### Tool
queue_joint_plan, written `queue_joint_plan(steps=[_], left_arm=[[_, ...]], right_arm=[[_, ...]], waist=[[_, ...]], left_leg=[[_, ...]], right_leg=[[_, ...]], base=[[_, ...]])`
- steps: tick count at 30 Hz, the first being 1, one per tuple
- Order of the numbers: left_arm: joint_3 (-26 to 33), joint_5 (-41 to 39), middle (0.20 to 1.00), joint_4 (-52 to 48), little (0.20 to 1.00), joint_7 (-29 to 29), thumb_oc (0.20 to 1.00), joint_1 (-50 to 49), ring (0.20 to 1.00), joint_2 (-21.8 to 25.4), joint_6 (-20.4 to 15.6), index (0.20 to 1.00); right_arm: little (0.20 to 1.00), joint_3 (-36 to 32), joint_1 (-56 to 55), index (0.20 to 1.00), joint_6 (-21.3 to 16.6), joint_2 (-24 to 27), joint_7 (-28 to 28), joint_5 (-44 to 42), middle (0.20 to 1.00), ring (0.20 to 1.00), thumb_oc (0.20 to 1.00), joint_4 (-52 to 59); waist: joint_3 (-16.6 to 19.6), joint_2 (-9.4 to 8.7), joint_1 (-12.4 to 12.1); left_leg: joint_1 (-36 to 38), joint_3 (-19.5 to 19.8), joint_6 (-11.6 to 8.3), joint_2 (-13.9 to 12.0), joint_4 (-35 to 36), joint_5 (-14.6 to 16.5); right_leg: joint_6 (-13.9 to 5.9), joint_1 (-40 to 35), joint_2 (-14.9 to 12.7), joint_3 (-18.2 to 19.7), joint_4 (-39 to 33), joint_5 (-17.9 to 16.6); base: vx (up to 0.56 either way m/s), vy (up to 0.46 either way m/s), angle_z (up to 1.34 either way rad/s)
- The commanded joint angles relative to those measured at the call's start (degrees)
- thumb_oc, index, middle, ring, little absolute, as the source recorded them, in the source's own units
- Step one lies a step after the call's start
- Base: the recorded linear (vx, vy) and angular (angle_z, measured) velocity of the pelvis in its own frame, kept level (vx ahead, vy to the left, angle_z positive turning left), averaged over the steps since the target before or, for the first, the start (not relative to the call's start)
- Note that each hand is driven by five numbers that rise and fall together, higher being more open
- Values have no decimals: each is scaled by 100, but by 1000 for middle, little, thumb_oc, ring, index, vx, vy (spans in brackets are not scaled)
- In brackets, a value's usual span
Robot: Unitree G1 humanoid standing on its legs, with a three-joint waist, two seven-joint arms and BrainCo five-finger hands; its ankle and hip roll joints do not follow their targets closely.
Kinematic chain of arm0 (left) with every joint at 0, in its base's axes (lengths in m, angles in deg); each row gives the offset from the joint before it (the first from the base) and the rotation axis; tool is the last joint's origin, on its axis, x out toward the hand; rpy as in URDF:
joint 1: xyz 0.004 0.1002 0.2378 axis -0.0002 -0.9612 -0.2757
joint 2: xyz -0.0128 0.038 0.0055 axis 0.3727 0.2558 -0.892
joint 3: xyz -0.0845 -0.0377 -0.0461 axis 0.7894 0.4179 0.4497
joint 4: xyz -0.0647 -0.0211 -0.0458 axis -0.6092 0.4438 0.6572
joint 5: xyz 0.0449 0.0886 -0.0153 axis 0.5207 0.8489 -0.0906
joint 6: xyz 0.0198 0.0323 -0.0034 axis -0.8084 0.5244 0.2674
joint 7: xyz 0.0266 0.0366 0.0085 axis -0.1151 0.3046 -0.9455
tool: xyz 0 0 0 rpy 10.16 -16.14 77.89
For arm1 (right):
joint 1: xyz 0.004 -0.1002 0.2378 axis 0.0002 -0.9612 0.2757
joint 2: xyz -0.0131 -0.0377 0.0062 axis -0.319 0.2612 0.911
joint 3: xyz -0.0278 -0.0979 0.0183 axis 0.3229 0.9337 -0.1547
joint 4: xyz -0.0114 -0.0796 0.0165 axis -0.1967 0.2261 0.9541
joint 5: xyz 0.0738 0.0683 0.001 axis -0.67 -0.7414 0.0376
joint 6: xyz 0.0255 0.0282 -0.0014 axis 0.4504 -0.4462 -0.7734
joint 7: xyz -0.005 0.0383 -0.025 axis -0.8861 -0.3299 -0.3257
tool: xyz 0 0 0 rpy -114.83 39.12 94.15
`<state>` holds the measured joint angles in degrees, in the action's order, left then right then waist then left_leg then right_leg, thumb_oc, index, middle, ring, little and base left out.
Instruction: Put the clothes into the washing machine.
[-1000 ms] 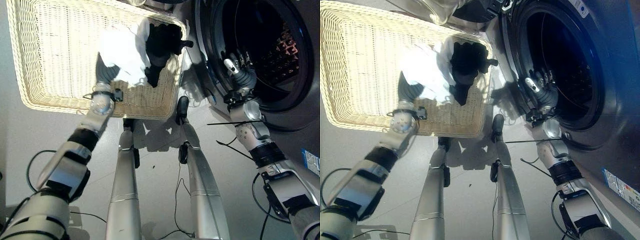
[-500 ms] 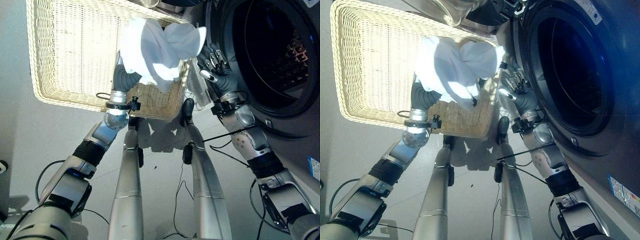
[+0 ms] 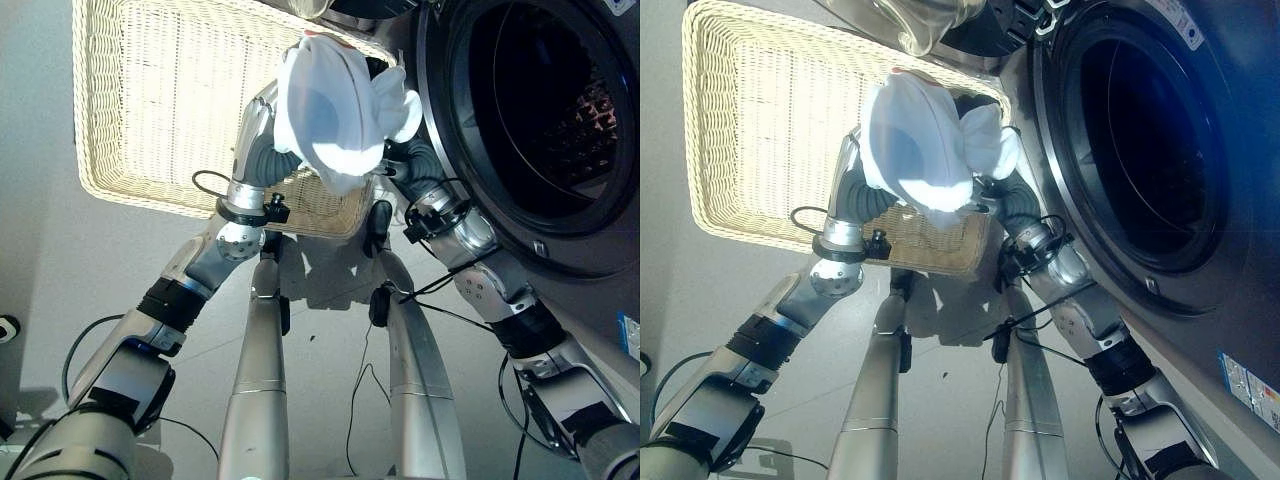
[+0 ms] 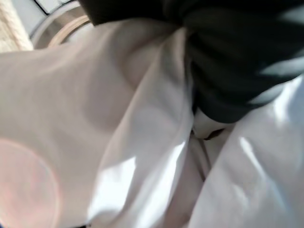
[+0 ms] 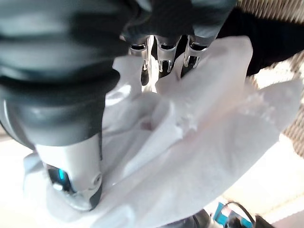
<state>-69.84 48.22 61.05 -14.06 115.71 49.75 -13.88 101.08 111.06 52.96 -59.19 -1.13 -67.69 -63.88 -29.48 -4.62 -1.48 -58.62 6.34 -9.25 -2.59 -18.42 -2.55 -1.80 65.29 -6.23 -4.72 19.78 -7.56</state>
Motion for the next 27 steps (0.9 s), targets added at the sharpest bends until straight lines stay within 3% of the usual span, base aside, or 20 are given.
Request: queue_joint_plan(steps=[1, 6, 7, 8, 9, 25, 27], left_arm=[[-17, 527, 200, -858, 200, -177, 200, 322, 200, -201, -176, 200], [-159, 621, 200, -927, 200, -44, 200, 449, 200, -225, -198, 200], [-195, 681, 200, -929, 200, -23, 200, 487, 200, -242, -202, 200], [-281, 609, 200, -943, 200, 26, 200, 534, 200, -242, -232, 200], [-320, 573, 200, -971, 200, 83, 200, 565, 200, -263, -217, 200], [-530, 279, 200, -1141, 200, 493, 200, 557, 200, -462, -310, 200], [-569, 308, 200, -1158, 200, 610, 200, 530, 200, -535, -355, 200]], right_arm=[[1000, 262, 54, 1000, -53, 120, 224, -179, 1000, 1000, 1000, 795], [1000, 318, 135, 1000, -38, 83, 193, -373, 1000, 1000, 1000, 808], [937, 340, 143, 937, -56, 56, 194, -411, 937, 937, 937, 804], [344, 354, 153, 344, -60, 18, 226, -523, 344, 344, 344, 794], [200, 363, 171, 200, -59, 10, 220, -610, 200, 200, 200, 811], [200, 343, 117, 200, -264, -134, 124, -820, 200, 200, 200, 872], [200, 281, 61, 200, -418, -197, 54, -1032, 200, 200, 200, 875]], waist=[[-31, 389, 52], [-31, 402, 57], [-31, 407, 60], [-31, 413, 66], [-31, 413, 75], [-31, 409, 103], [-31, 410, 126]], left_leg=[[176, -150, 595, 734, 426, -330], [168, -161, 602, 749, 383, -328], [158, -163, 601, 750, 374, -329], [162, -172, 599, 758, 367, -338], [157, -180, 602, 759, 371, -342], [79, -191, 614, 769, 327, -353], [66, -207, 619, 782, 305, -357]], right_leg=[[-593, -361, 322, -541, 89, 97], [-594, -352, 330, -539, 119, 96], [-596, -341, 330, -539, 126, 95], [-599, -345, 327, -544, 121, 76], [-601, -340, 332, -540, 114, 71], [-603, -258, 345, -520, 141, 35], [-604, -242, 354, -505, 133, 11]], base=[[0, 0, 0], [0, 0, 0], [0, 0, 0], [0, 0, 0], [0, 0, 0], [0, 0, 0], [0, 0, 0]])
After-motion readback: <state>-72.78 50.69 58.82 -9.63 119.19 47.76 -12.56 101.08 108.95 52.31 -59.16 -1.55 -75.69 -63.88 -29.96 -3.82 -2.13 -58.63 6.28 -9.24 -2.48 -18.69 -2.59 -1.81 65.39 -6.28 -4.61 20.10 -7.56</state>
